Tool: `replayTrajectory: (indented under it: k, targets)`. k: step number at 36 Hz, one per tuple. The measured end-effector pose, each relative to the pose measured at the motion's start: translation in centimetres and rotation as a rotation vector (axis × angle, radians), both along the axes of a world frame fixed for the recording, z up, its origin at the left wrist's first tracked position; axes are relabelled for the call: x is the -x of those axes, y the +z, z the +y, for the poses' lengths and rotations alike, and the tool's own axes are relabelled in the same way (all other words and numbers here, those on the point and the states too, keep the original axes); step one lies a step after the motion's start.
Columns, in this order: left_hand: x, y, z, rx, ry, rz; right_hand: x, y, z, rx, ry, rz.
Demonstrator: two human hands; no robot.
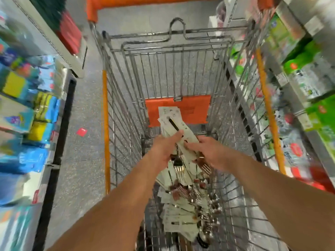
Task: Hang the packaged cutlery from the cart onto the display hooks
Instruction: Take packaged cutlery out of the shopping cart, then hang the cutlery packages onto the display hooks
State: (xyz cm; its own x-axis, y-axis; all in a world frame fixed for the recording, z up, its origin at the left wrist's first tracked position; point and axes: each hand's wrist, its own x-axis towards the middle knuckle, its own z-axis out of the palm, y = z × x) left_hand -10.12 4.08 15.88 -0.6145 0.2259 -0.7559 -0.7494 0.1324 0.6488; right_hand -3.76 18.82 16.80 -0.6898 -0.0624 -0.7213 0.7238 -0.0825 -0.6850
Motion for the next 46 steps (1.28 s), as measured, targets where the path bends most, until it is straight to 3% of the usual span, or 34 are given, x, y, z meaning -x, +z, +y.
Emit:
replayTrajectory:
  k: [6, 19, 23, 29, 36, 40, 46]
  targets:
    - [-0.3, 5.9, -2.3, -0.162, 0.096, 0.025, 0.2, 5.7, -2.1, 0.041, -0.031, 0.056]
    - [-6.2, 16.4, -10.8, -0.190, 0.187, 0.340, -4.0, 13.8, -9.3, 0.133, -0.133, 0.258]
    - [-9.1, 18.3, -13.8, -0.193, 0.245, 0.408, -5.6, 16.5, -12.9, 0.178, -0.071, 0.355]
    - [-12.8, 20.8, -18.0, -0.276, 0.306, 0.439, -8.2, 19.0, -18.2, 0.011, -0.027, 0.404]
    - [-16.9, 23.7, -23.2, -0.327, 0.327, 0.465, -10.8, 22.3, -22.3, -0.135, 0.199, 0.490]
    - [-20.4, 25.7, -26.2, -0.292, 0.361, 0.541, -12.3, 24.5, -24.9, -0.209, 0.452, 0.504]
    - [-26.3, 26.9, -30.5, -0.169, 0.586, 0.610, -15.0, 26.8, -30.5, -0.350, 0.715, 0.616]
